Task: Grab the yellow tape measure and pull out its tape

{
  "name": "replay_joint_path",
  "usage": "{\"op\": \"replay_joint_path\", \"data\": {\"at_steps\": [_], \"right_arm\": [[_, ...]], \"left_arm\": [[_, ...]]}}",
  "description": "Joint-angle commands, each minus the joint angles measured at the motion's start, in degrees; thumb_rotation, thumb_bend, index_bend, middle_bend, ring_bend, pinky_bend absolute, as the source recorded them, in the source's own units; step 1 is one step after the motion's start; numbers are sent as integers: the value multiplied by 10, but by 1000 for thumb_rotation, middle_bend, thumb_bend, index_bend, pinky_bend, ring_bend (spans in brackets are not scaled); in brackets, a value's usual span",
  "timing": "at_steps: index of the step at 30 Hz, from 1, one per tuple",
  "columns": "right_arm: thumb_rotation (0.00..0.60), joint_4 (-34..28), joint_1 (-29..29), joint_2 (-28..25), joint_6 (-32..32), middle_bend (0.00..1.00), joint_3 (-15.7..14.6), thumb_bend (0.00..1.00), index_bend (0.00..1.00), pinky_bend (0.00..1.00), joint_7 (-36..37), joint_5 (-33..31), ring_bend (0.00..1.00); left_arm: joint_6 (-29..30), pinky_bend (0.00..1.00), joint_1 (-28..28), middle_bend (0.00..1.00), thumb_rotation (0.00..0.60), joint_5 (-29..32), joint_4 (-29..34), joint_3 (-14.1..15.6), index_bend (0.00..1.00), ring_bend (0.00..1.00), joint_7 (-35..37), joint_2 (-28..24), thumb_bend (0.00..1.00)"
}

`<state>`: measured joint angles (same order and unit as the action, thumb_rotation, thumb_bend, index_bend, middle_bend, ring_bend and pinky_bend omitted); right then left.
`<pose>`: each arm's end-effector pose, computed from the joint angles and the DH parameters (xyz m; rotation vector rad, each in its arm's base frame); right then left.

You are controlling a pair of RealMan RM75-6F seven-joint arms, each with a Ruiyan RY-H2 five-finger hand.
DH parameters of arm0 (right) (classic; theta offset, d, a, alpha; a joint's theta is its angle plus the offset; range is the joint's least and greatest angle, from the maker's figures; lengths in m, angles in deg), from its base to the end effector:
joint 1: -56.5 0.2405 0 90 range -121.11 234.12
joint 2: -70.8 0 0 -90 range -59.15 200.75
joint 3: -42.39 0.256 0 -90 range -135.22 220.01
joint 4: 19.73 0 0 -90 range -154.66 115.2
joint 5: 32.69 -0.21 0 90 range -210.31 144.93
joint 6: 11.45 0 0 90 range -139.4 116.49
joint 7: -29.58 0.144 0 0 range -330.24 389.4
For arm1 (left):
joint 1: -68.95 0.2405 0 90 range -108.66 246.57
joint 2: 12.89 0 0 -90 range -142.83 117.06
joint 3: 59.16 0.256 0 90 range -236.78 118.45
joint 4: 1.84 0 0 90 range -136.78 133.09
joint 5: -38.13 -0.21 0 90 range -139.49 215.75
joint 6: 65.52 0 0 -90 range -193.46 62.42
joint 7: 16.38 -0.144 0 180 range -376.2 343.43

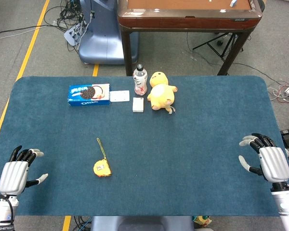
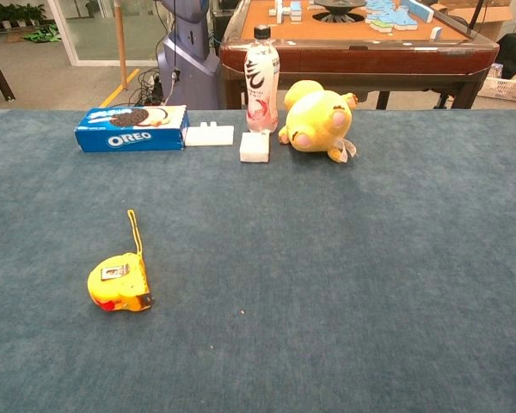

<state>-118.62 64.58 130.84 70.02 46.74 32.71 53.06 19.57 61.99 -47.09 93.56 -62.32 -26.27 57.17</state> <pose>-0.2837 -0.2009 0.1662 1.4130 -0.9734 1.0037 -0.2842 0.1909 0.1233 -1.4097 -0.8754 -0.9190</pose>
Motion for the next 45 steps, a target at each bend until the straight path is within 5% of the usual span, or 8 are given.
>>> {"op": "replay_joint_path", "data": {"at_steps": [1, 11, 26, 35, 45], "right_arm": [[600, -1, 0, -1, 1, 315, 0, 408, 398, 191, -1, 1, 187], [600, -13, 3, -20, 10, 315, 11, 409, 398, 192, -15, 4, 187], [600, -55, 13, -68, 12, 315, 35, 409, 397, 191, -27, -10, 187], [600, -51, 16, -63, 5, 314, 33, 409, 397, 192, -27, -15, 187], [600, -45, 13, -64, 6, 315, 32, 408, 397, 192, -22, -18, 187]], "left_arm": [[-2, 73, -1, 303, 600, 0, -1, 0, 330, 218, 2, 0, 119], [-38, 73, -29, 303, 600, -19, -10, 1, 330, 218, 19, -8, 119], [-219, 72, -187, 293, 600, -114, -62, 11, 270, 197, 133, -19, 117], [-380, 0, -288, 122, 600, -65, -25, 3, 213, 16, 159, -18, 214], [-450, 0, -345, 72, 600, -14, -28, -9, 216, 0, 172, 15, 224]]}}
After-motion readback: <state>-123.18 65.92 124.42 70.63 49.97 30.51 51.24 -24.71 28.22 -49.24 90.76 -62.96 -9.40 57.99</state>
